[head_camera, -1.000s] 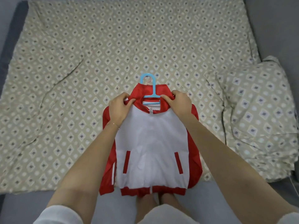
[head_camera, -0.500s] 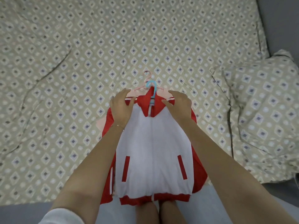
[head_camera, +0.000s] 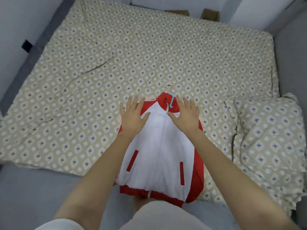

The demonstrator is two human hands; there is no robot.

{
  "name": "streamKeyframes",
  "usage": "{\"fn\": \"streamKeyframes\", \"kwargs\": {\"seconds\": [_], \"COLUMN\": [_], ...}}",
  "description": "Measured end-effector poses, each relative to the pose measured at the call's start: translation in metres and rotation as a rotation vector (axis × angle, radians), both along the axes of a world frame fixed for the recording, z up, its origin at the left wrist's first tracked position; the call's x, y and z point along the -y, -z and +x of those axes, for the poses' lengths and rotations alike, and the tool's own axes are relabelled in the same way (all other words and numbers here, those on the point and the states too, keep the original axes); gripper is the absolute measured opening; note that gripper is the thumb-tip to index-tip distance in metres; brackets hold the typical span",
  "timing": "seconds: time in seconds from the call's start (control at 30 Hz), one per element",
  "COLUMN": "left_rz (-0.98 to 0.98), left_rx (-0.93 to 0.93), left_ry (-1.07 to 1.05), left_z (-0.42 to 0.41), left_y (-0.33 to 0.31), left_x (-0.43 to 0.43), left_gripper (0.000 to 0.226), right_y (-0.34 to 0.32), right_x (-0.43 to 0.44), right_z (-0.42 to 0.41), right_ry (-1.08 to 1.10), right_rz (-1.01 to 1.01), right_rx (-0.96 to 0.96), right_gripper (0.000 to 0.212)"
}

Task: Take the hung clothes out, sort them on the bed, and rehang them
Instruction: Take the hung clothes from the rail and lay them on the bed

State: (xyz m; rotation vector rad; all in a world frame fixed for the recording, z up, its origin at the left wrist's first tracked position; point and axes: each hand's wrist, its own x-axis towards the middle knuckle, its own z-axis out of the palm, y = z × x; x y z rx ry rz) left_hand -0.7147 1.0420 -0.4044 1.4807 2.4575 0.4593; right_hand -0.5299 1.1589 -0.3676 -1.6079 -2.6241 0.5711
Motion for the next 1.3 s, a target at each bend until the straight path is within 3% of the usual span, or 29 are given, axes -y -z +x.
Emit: {"fn": "streamKeyframes", "kwargs": {"seconds": [0.37,0.7,1.03,1.3], "left_rz": [0.051,0.026,-0.056,-0.148], "left_rx": [-0.073,-0.208,-0.333,-0.328], "left_ry": [-0.622,-1.223,-1.756,-2.135], "left_z": [0.037,0.122,0.329,0.49], "left_y": [-0.064,-0.099,-0.121,-0.137], "left_x": [0.216,0.485,0.733,0.856], "left_gripper": [0.073,0.073,0.068,0.07], "right_y": [-0.071,-0.103,-0.124,-0.147], "right_x": [0.134,0.386,0.678,0.855], "right_z": [-0.068,-0.106,-0.005,0.12], "right_ry": [-0.604,-1.26,-1.808,-2.186], "right_rz": [0.049,0.075,0.039,-0.053], "right_rx": [-0.08,-0.152,-0.227,-0.416], "right_gripper": [0.073,0.075,0.073,0.073]}}
